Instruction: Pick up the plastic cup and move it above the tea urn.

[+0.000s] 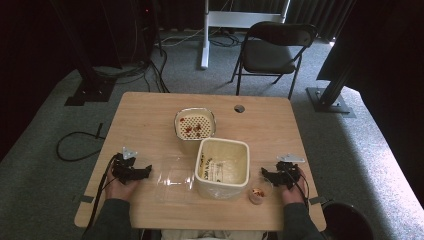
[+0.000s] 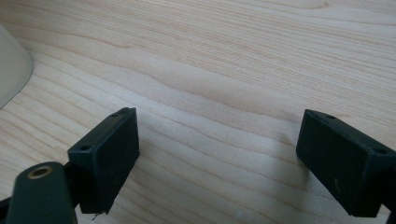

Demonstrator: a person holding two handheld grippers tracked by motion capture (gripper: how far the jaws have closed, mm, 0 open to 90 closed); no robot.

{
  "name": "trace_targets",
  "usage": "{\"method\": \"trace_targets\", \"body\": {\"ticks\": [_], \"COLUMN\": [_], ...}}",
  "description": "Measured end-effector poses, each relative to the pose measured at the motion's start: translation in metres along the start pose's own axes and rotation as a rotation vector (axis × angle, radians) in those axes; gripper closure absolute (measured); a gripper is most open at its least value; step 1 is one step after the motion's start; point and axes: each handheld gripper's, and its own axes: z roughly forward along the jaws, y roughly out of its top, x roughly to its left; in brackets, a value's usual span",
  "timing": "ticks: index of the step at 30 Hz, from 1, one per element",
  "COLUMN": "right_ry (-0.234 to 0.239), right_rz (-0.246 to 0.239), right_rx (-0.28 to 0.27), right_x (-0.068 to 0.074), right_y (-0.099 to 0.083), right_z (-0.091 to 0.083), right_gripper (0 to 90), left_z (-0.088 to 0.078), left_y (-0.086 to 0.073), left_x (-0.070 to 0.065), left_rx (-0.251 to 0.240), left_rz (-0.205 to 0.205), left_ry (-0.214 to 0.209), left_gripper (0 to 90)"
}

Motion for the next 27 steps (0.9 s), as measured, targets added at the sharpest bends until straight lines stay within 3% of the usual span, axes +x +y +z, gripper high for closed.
{"method": "trace_targets", "body": {"ticks": [1, 3, 7, 9, 12, 13, 18, 22, 24, 27], "right_ry": [0.0, 0.0, 0.0, 0.001, 0.001, 0.0, 0.0, 0.0, 0.0, 0.0], "right_rz": [0.0, 0.0, -0.001, 0.001, 0.002, 0.002, 0.003, 0.003, 0.003, 0.003], "right_rx": [0.0, 0.0, -0.001, -0.002, 0.0, 0.0, -0.001, -0.001, -0.001, 0.0], "right_x": [0.0, 0.0, 0.0, 0.0, 0.0, 0.0, 0.0, 0.0, 0.0, 0.0], "right_y": [0.0, 0.0, 0.0, -0.001, -0.001, -0.001, -0.001, -0.001, -0.001, -0.001], "right_z": [0.0, 0.0, 0.0, -0.001, -0.001, -0.001, -0.001, -0.001, -0.001, -0.001], "right_gripper": [12.6, 12.6, 12.6, 12.7, 12.6, 12.6, 12.6, 12.6, 12.6, 12.6], "left_z": [0.0, -0.006, -0.009, -0.027, -0.039, -0.051, -0.074, -0.076, -0.074, -0.063], "left_y": [0.0, 0.0, 0.0, 0.002, 0.003, 0.005, 0.015, 0.031, 0.035, 0.05], "left_x": [0.0, -0.001, -0.003, -0.008, -0.014, -0.019, -0.032, -0.043, -0.045, -0.056], "left_rx": [0.0, 0.02, 0.015, -0.031, -0.055, -0.078, -0.136, -0.16, -0.159, -0.147], "left_rz": [0.0, -0.01, -0.011, -0.008, -0.004, 0.011, 0.042, 0.077, 0.088, 0.133], "left_ry": [0.0, 0.006, -0.001, -0.023, -0.034, -0.044, -0.079, -0.133, -0.141, -0.169], "left_gripper": [15.8, 27.3, 30.0, 32.9, 33.0, 33.1, 35.7, 40.0, 41.2, 43.7]}}
